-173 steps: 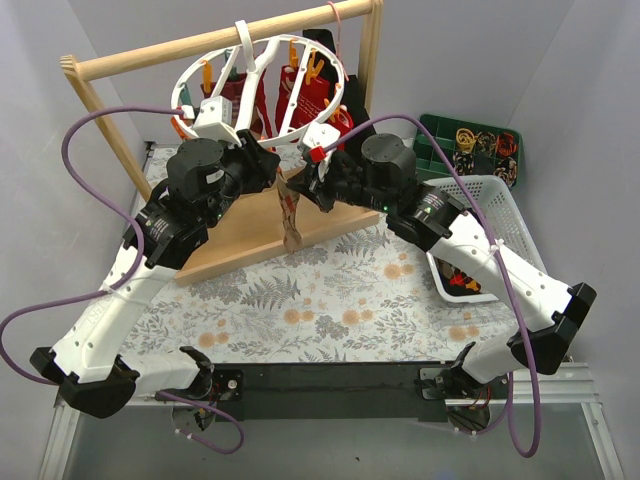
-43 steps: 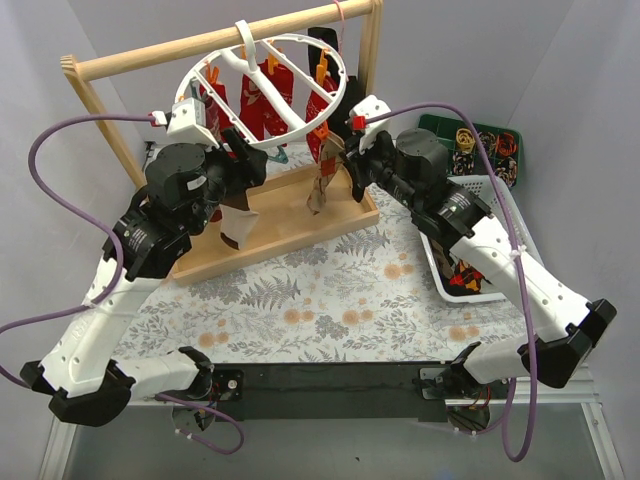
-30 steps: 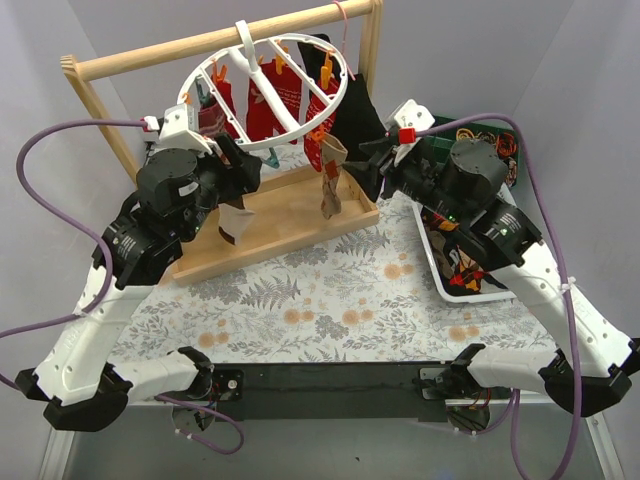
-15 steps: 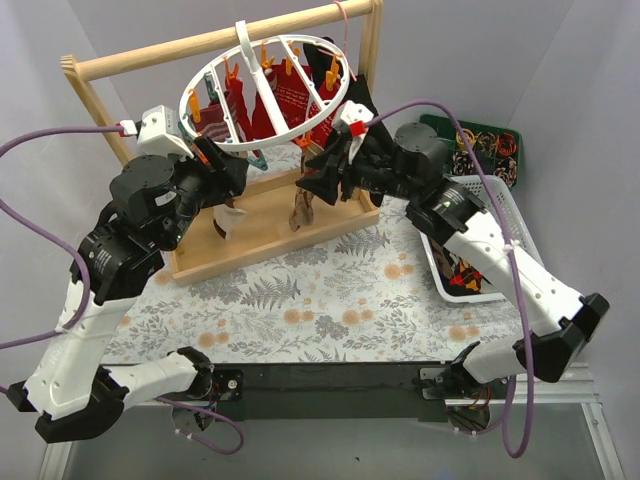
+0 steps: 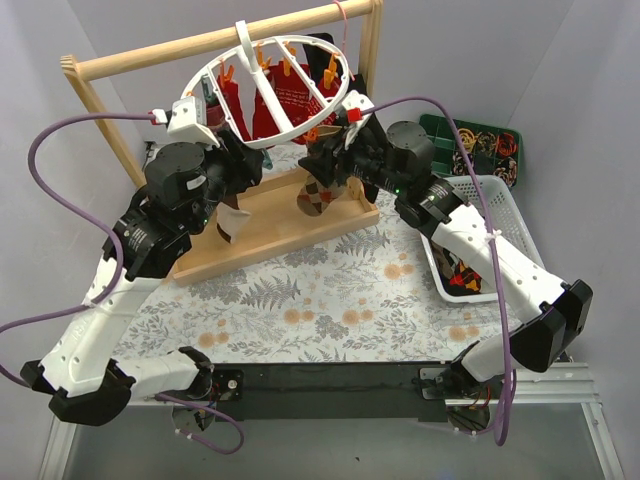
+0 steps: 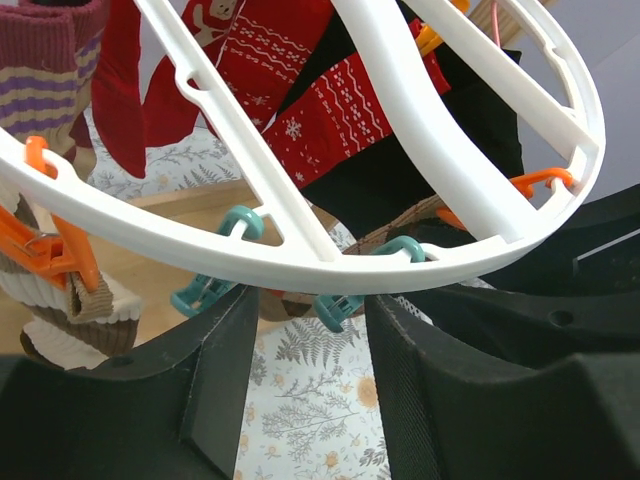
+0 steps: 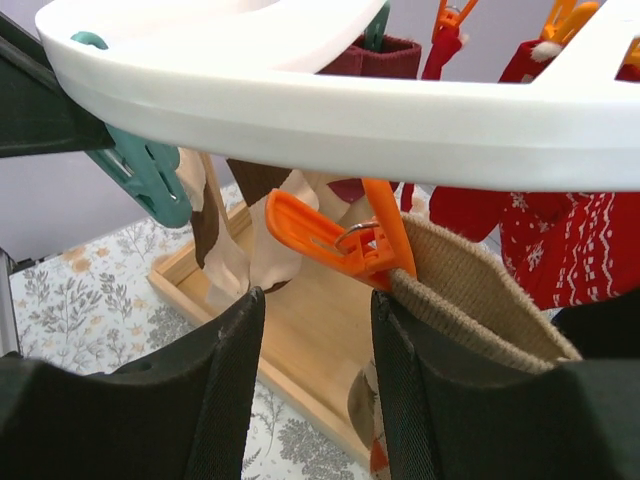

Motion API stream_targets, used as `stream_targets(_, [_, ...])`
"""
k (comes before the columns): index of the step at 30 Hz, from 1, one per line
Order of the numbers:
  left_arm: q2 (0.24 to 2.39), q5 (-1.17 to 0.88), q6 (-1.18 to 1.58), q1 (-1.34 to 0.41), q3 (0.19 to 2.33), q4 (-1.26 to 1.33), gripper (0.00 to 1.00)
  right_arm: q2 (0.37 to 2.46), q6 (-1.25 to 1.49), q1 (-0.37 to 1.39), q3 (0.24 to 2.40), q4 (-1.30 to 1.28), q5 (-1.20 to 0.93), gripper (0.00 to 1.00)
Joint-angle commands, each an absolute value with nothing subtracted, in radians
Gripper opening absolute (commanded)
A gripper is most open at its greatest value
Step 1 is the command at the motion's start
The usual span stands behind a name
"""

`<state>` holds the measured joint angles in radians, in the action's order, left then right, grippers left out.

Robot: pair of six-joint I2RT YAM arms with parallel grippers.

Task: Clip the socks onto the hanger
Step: Open the clamp at the hanger.

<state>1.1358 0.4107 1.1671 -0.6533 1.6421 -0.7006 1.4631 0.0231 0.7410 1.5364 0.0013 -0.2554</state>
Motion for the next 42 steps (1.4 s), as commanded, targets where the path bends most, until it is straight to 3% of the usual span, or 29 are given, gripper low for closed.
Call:
stream_targets(1, [1.137,0.42,1.143,-0.653,1.623,-0.649,0.43,1.417,0.034,0.738,1.506,0.1,-0.235,0.52])
stream_targets(4, [1.144,0.425,1.137,-0.653,1.621,-0.644,0.36,1.411,0.04,0.738,1.491,0.126,-0.261,0.52])
stream_targets(8, [1.144,0.428,1.134,-0.653,1.621,-0.643,0.19,1.414,0.066,0.736,1.491,0.159,-0.331,0.52])
stream_targets(17, [1.141,0.43,1.112,-0.653,1.664,-0.647,0.01,1.466,0.14,0.758,1.494,0.301,-0.522,0.55])
stream_targets(37, [1.14,0.35,1.198,-0.653,1.663,-0.655,0.0,1.539,0.115,0.836,1.493,0.437,-0.371,0.57])
stream_targets(42, [1.138,0.345,1.206,-0.653,1.655,-0.647,0.0,1.552,0.117,0.839,1.499,0.445,-0.383,0.46])
